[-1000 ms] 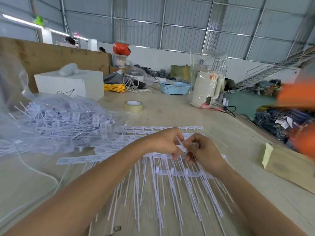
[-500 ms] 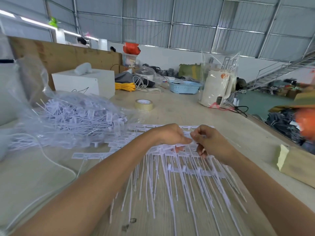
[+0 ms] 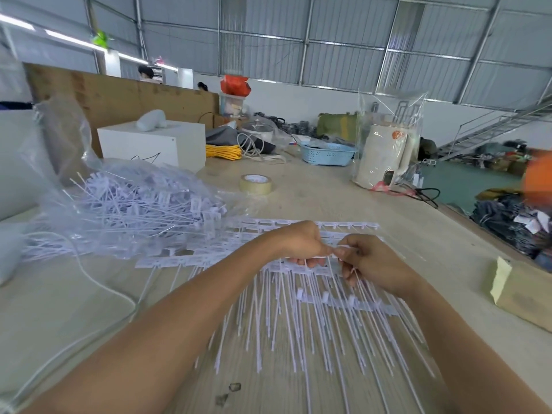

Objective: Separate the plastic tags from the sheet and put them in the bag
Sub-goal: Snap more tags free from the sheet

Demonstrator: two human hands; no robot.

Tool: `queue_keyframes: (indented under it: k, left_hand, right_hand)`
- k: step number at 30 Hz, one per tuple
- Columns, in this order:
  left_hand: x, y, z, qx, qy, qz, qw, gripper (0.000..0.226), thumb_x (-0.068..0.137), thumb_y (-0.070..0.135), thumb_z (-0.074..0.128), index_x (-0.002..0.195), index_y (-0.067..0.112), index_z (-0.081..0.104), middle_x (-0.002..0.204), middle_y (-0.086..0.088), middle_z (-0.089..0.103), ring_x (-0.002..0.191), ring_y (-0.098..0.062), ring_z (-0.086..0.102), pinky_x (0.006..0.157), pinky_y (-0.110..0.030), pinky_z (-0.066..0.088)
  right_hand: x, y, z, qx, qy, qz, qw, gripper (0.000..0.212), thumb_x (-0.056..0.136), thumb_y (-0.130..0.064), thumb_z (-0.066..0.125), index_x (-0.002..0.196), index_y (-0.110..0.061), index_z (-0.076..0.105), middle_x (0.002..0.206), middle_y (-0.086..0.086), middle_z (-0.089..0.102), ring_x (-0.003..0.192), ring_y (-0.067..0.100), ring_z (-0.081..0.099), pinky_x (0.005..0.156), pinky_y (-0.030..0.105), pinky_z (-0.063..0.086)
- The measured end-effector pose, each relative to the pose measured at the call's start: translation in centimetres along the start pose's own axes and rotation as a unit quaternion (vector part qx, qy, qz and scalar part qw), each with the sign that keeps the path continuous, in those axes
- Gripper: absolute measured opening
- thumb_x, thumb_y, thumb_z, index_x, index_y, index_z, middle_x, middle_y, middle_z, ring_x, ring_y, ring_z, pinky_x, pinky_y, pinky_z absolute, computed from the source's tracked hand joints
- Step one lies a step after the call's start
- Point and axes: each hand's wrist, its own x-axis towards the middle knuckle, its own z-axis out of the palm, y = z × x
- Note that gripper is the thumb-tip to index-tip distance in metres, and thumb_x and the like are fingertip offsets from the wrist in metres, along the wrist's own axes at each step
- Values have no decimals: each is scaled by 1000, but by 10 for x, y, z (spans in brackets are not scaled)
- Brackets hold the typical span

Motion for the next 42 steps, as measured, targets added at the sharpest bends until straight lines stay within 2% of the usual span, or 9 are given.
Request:
queue_keyframes:
  k: [7,15,19,21,24,28,31,38,42]
  left_hand:
    - [2,-2,-5,-98,53,-8,994,33,91,24,56,61,10,58,40,5,42,42,-12,36,41,-18,26]
    - [4,-5,-8,-213,29,-57,975,26,87,18,50,61,15,45,37,8,32,34,-8,20,38,-18,12]
    - [6,-1,-9,-206,50,-54,976,24,84,20,54,61,15,49,41,4,35,33,-9,23,37,-15,15]
    - [5,-3,-10,-198,37,-64,977,19,84,22,56,66,15,54,48,1,41,36,-10,24,38,-15,16]
    - [2,-14,-12,-170,62,-74,981,22,89,29,61,72,15,61,41,5,51,35,-9,33,37,-15,23]
    - [-1,-21,-9,-68,88,-21,994,33,92,27,58,66,8,60,59,-1,61,50,-11,50,52,-22,43]
    - [-2,-22,-1,-49,100,-5,994,15,89,18,61,80,6,60,73,-10,56,65,-19,58,66,-29,52]
    - [-7,-21,13,50,116,22,992,21,79,9,61,62,12,50,60,-7,41,56,-19,39,54,-27,28]
    - [-10,-19,18,59,142,62,986,13,87,23,60,81,11,57,76,-5,53,65,-18,45,61,-29,33]
  right_hand:
    - [9,6,11,-50,127,-103,985,22,94,-5,51,73,-10,56,45,1,51,33,5,45,40,15,36]
    - [15,6,13,-186,200,-314,909,13,87,5,54,78,7,62,72,6,52,61,14,46,61,17,32]
    - [22,10,14,-108,201,-190,955,20,89,2,55,73,-10,59,60,-8,50,56,6,47,57,16,36]
    - [25,15,8,-63,232,-106,965,22,90,0,53,71,-11,56,56,-1,48,52,12,45,52,21,37]
    - [20,23,-14,128,278,4,952,23,92,-4,52,70,-10,56,58,6,46,45,14,43,41,20,34]
    - [14,15,-6,286,156,63,943,21,92,-1,52,72,-4,58,60,8,56,41,10,48,33,17,34]
    - [16,3,15,279,115,57,952,18,93,-1,53,76,-4,59,63,9,58,40,8,52,35,16,37]
    - [12,0,28,164,111,34,980,9,91,-14,60,82,-12,60,71,3,57,50,6,57,42,18,42]
    - [12,2,28,66,148,0,987,7,91,-13,58,88,-9,64,94,3,60,77,11,56,68,26,45]
